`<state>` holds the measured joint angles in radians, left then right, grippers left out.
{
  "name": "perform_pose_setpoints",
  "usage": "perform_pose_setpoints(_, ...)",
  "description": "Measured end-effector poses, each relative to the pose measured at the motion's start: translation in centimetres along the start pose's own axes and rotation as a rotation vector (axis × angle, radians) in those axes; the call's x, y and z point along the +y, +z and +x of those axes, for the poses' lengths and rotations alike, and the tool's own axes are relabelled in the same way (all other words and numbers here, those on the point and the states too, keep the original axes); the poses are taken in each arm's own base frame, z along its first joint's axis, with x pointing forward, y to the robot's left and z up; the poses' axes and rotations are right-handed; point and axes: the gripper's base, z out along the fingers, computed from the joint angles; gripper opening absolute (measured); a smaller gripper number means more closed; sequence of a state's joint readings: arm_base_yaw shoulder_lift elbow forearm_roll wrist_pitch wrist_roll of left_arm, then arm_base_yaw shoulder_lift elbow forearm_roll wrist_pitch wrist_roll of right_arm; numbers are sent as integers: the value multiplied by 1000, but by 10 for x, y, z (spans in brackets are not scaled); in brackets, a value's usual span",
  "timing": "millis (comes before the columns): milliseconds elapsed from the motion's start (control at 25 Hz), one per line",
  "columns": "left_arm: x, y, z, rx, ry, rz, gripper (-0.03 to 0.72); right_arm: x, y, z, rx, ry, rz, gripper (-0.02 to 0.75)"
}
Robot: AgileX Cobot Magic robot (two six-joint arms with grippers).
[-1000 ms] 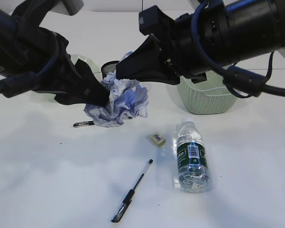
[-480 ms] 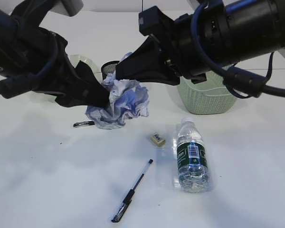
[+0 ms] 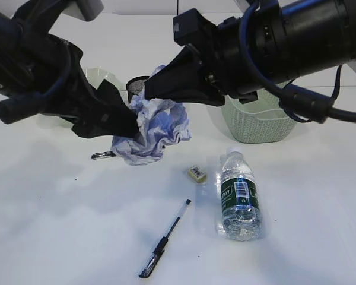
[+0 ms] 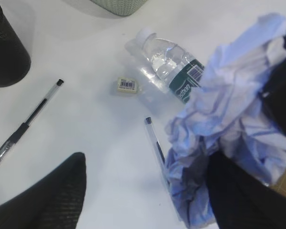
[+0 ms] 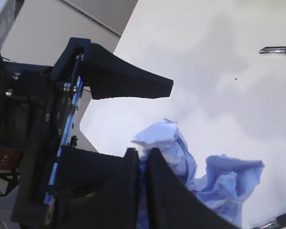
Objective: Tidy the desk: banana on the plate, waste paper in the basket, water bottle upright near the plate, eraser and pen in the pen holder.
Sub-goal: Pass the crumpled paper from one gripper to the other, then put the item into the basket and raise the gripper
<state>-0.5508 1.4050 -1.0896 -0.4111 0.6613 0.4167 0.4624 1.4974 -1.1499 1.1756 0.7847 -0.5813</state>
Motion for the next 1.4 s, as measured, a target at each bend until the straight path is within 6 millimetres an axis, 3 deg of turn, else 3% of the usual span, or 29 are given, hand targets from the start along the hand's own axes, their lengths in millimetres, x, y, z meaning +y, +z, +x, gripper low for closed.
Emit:
perform_pose_setpoints(160,0,-5,0,-8,24,-17,578,0,0,0,-5,-4,3,6)
perform_pose_setpoints(440,-4,-32,-4,-77,73,-47,597,-1,0,-1,-13,-6,9,6)
perform_pose_setpoints(800,-11,-89,-1,-203,38,-106,594,-1,0,-1,-13,-6,9,5)
perform_pose_setpoints(1000,20,-117,9,-214,-85,-275,588,-2,0,-2,-25,-6,17,5)
perform_pose_setpoints(1200,65,-132,26,-226,-320,-407,527,-2,0,-3,-29,-6,19,5)
perform_pose_setpoints(1400,97,-143,49,-220,-481,-521,514,-3,0,-3,-35,-5,24,5)
